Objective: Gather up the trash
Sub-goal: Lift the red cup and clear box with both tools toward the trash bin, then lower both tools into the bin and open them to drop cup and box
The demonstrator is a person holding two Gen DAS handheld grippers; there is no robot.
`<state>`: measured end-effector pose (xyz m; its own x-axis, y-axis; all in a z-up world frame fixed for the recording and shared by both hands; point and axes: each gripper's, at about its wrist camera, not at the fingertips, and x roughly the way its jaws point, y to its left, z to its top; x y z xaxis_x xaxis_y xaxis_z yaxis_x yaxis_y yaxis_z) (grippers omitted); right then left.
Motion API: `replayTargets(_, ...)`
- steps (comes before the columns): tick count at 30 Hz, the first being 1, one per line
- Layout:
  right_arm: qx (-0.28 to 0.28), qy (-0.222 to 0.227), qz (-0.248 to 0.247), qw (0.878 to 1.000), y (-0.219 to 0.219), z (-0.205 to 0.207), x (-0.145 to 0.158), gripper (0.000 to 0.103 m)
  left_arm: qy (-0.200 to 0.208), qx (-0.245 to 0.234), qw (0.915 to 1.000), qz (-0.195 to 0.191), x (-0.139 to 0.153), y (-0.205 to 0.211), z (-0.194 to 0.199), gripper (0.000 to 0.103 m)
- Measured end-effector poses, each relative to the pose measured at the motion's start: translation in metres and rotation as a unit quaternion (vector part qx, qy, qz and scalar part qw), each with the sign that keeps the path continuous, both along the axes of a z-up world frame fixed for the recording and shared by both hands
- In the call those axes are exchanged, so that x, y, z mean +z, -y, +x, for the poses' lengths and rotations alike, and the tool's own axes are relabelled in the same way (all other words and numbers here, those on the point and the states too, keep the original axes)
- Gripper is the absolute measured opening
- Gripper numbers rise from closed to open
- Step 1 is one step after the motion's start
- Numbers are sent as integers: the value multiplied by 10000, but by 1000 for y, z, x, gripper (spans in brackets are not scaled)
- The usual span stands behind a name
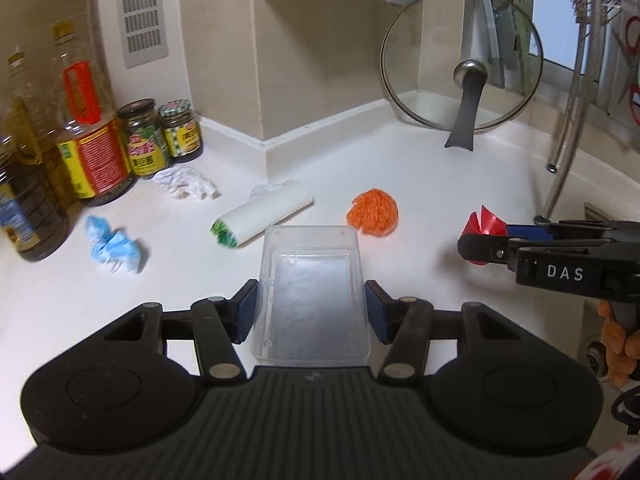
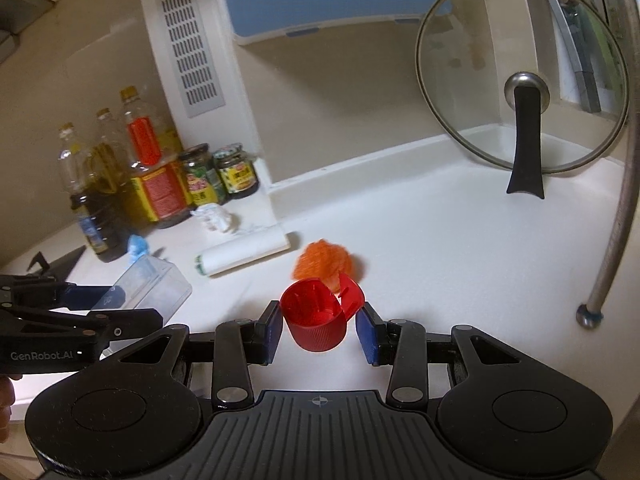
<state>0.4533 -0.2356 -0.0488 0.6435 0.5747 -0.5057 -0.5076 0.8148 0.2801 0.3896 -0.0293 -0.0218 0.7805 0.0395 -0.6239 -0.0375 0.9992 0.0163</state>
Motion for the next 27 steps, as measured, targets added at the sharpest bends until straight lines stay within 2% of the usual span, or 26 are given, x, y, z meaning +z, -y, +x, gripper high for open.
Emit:
replayTargets(7,206,-137,100,9996,-21,-64,8,41,20,5,9998,-181,4,-17,-64,53)
replayTargets(12,373,-344,75,9987,-40,-110,1,41,-87,12,9995,-314,-3,-32,-106,53)
replayTargets(20,547,-829,-196,9949,-66,-167,-32,41,-420,51,9977,-524,-31,-47,-159,53)
replayTargets(27,578,-1209,-530,9896,-76,-189,-69,41,-804,152,9940,-729,-67,-53,-183,53)
